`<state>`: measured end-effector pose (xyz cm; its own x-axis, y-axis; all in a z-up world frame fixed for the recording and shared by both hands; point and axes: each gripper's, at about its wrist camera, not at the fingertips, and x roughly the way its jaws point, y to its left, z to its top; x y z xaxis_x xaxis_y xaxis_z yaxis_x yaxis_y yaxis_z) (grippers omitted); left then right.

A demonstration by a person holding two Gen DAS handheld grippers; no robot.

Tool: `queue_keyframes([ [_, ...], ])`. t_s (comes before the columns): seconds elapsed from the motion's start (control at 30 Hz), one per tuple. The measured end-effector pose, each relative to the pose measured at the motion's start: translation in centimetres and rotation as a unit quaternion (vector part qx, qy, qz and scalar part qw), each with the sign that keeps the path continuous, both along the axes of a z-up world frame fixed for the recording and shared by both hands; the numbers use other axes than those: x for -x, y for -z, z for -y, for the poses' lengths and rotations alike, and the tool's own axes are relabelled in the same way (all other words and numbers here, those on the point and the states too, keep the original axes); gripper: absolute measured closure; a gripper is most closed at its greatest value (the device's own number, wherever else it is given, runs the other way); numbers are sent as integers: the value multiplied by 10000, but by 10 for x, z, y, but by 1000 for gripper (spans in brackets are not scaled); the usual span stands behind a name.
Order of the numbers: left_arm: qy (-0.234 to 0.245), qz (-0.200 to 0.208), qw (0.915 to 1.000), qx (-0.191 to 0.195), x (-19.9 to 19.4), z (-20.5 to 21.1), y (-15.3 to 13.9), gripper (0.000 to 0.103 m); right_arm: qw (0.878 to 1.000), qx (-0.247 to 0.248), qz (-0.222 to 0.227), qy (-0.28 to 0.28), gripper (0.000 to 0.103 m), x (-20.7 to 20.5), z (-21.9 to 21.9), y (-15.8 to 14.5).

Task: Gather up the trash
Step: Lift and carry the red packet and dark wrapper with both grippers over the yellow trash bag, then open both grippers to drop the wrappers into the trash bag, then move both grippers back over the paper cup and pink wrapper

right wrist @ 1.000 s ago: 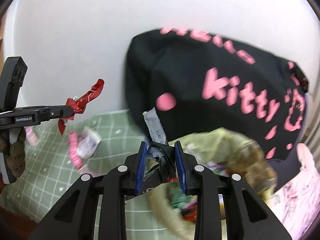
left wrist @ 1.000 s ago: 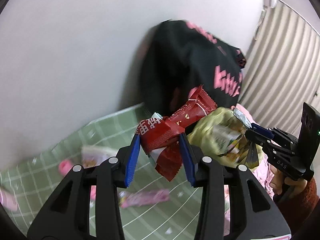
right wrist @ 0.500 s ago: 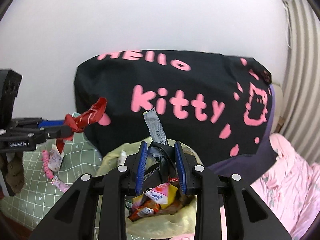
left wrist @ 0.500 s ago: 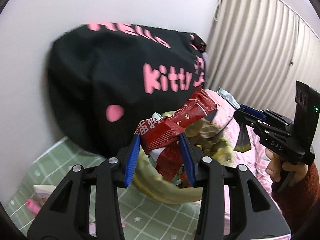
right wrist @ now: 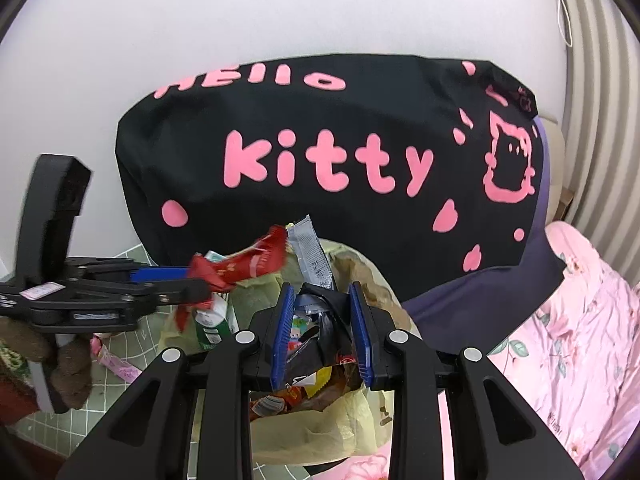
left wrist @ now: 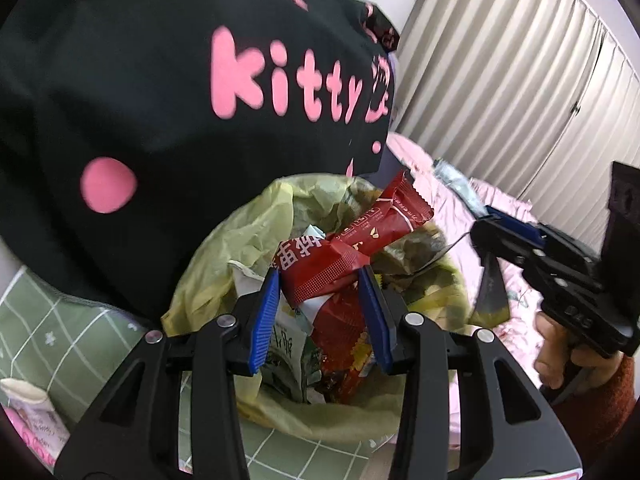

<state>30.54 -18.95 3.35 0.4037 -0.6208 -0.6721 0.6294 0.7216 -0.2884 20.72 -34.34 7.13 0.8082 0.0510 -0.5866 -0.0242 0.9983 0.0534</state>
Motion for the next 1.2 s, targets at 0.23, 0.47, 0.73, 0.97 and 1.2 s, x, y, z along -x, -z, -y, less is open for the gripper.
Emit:
queue_keyframes([
  [0.23,254,-231,9990,-279,-11,18,28,66,9997,-179,-152,-18,76,-7,5,15],
  [0.47,136,-410,9989,-178,-17,13,31,64,9993,-263,-247,-83,75,-17,5,24],
  [0.73,31,-239,9996,169,-5,-14,8,37,9989,-322,-344,65,65,-27,6,31],
  [0.97,-758,90,9968,216,14,-68,-9,36,9993,-246,-282,59,62,-25,-5,25],
  [1.2,-1854,215,9823,157,29,-153,0,36,9994,-166,-120,-294,62,-22,-46,15],
])
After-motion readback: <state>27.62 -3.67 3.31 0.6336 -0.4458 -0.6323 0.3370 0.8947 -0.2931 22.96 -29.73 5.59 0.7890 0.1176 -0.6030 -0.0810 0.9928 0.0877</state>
